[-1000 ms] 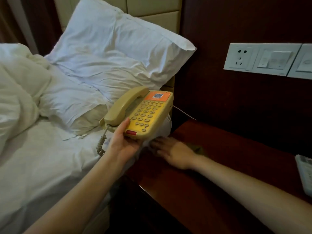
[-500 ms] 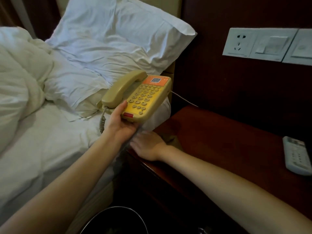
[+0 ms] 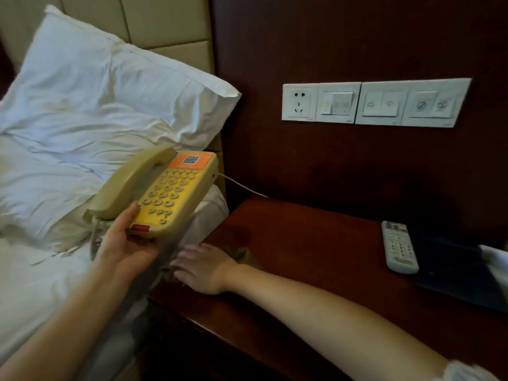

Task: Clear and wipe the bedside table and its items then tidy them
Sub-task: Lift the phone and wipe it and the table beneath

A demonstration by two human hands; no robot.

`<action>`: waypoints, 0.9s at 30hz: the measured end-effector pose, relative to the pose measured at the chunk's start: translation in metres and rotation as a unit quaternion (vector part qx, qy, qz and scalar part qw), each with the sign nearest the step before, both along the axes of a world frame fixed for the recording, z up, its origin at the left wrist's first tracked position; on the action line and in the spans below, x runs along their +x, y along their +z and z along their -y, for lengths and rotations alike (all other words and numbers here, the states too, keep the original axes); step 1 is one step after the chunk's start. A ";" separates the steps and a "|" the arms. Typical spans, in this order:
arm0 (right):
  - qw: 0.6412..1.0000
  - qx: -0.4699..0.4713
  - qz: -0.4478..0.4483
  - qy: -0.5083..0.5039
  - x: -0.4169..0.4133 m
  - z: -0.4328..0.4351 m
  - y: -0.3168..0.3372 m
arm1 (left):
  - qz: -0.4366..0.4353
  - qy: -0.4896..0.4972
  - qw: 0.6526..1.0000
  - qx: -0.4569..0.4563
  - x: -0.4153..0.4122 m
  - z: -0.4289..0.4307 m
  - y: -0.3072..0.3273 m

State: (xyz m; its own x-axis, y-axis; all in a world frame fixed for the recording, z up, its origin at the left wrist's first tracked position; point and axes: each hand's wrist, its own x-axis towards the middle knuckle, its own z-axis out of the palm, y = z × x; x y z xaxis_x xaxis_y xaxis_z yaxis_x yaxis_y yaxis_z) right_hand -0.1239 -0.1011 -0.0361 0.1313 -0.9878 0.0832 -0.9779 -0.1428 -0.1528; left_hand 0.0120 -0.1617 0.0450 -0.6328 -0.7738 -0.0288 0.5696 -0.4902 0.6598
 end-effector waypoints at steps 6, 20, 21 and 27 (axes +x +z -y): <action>0.990 0.053 -0.001 -0.131 -0.090 0.008 0.016 | 0.006 -0.012 1.000 -0.005 -0.012 0.010 -0.001; 0.955 0.033 0.022 -0.296 -0.200 -0.003 0.016 | 0.009 -0.037 0.999 -0.004 -0.056 0.022 -0.013; 0.951 0.030 0.020 -0.306 -0.205 -0.012 0.015 | 0.008 -0.035 0.999 0.002 -0.061 0.019 -0.014; 0.927 0.021 0.007 -0.375 -0.225 -0.069 0.011 | -0.017 -0.054 0.997 0.061 -0.083 -0.003 -0.023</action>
